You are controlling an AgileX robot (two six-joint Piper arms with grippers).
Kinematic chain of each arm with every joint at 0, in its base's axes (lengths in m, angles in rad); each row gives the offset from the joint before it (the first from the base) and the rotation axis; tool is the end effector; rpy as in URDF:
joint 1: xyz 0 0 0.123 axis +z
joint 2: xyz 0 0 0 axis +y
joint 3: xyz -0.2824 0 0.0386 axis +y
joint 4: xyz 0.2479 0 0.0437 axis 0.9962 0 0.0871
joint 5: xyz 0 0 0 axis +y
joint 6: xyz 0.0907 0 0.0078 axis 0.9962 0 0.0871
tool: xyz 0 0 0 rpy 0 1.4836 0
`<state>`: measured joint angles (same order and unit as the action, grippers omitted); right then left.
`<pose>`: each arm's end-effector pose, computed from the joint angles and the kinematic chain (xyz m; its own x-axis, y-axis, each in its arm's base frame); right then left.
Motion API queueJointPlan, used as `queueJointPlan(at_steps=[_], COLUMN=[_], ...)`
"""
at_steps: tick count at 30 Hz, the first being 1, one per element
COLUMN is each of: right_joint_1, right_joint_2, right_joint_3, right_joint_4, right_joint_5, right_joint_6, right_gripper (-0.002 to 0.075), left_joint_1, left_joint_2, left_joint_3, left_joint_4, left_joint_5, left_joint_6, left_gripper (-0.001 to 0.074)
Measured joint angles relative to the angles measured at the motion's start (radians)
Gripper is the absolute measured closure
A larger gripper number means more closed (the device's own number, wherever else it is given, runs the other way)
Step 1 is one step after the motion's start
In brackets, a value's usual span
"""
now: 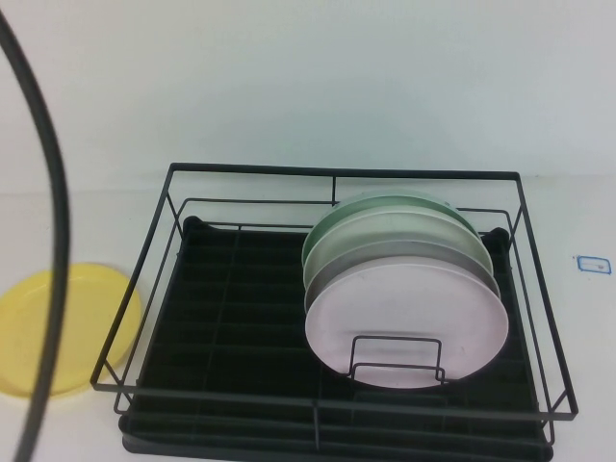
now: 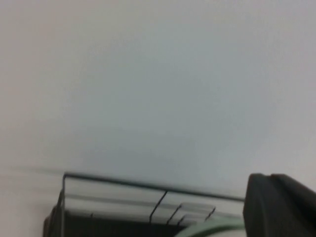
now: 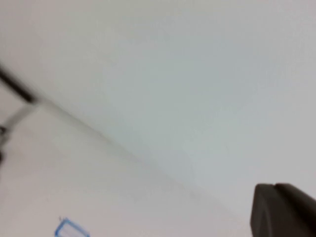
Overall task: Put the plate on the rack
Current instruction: Pick up the plate from the table
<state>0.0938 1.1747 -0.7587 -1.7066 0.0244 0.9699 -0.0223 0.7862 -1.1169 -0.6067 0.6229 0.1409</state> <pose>0.2564 0.0218 0.3091 -0.1882 -0.6924 -0.6966 -0.2664 0.7187 -0.6423 0.1326 -0.0333 0.4620 -0.2349 -0.3380 -0.9114 0.2855 0.8723 -0.3970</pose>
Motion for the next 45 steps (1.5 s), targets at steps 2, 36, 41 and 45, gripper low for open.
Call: queueJointPlan(at_steps=[2, 36, 41, 45], right_joint_1=[0.000, 0.143, 0.144, 0.144], right_joint_2=[0.027, 0.122, 0.122, 0.122], right_joint_3=[0.000, -0.317, -0.317, -0.317], right_joint_4=[0.217, 2.196, 2.207, 2.209], right_joint_5=[0.155, 1.012, 0.994, 0.974], right_joint_6=[0.001, -1.662, -1.664, -1.666], right_gripper=[0.0728, 0.0728, 0.0728, 0.0726], left_joint_1=[0.000, 0.448, 0.406, 0.408], left_joint_2=[-0.002, 0.685, 0.747, 0.804], left_joint_3=[0.000, -0.026, -0.026, -0.026], left_joint_4=[0.058, -0.062, 0.171, 0.240], left_joint_5=[0.083, 0.229, 0.189, 0.187], left_joint_6=[-0.022, 0.352, 0.230, 0.161], left_gripper=[0.0734, 0.0733, 0.0664, 0.0472])
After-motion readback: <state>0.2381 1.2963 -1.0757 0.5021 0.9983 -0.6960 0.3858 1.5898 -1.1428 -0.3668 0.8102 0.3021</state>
